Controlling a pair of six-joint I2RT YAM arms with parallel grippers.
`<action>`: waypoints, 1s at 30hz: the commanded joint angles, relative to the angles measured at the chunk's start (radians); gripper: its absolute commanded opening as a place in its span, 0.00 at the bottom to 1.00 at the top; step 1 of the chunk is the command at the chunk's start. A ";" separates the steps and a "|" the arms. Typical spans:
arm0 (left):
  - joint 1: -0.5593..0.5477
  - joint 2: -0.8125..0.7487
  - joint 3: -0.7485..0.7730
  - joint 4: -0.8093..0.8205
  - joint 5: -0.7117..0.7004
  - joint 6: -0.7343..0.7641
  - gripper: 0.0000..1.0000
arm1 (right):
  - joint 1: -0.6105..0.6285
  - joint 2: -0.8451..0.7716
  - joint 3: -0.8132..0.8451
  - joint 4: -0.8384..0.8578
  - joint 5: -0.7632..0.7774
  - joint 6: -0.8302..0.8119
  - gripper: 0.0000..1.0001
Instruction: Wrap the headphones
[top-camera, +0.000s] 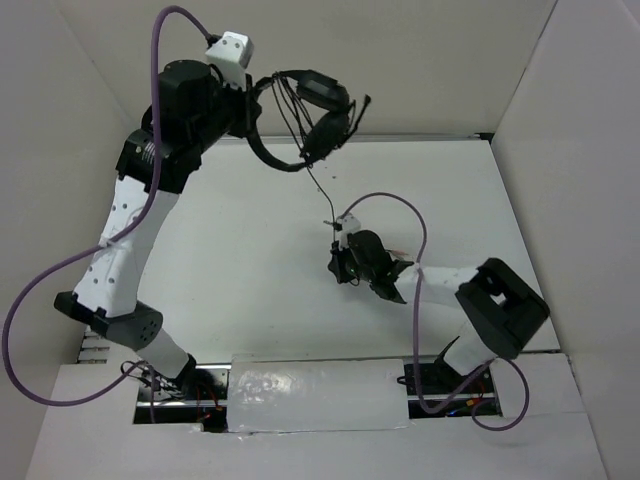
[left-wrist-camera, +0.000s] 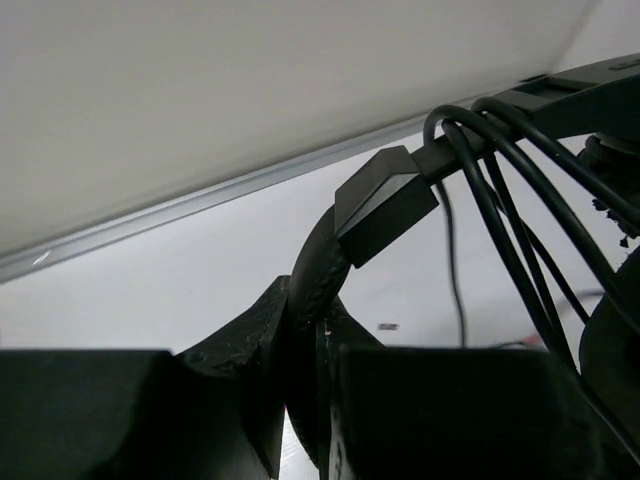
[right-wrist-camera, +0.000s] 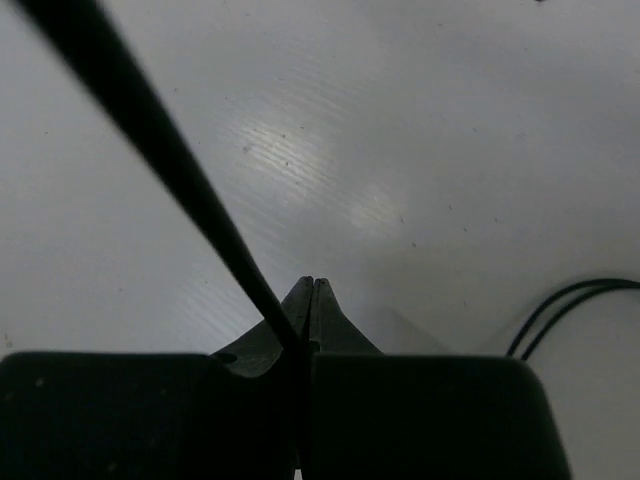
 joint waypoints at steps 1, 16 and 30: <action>0.128 0.045 0.005 0.093 0.030 -0.059 0.00 | -0.008 -0.135 -0.077 0.001 0.092 0.104 0.00; 0.330 0.213 -0.137 0.071 -0.174 -0.203 0.00 | 0.141 -0.497 -0.007 -0.399 0.596 0.123 0.00; 0.095 0.232 -0.528 0.213 -0.074 -0.067 0.00 | 0.122 -0.683 0.166 -0.186 0.638 -0.498 0.00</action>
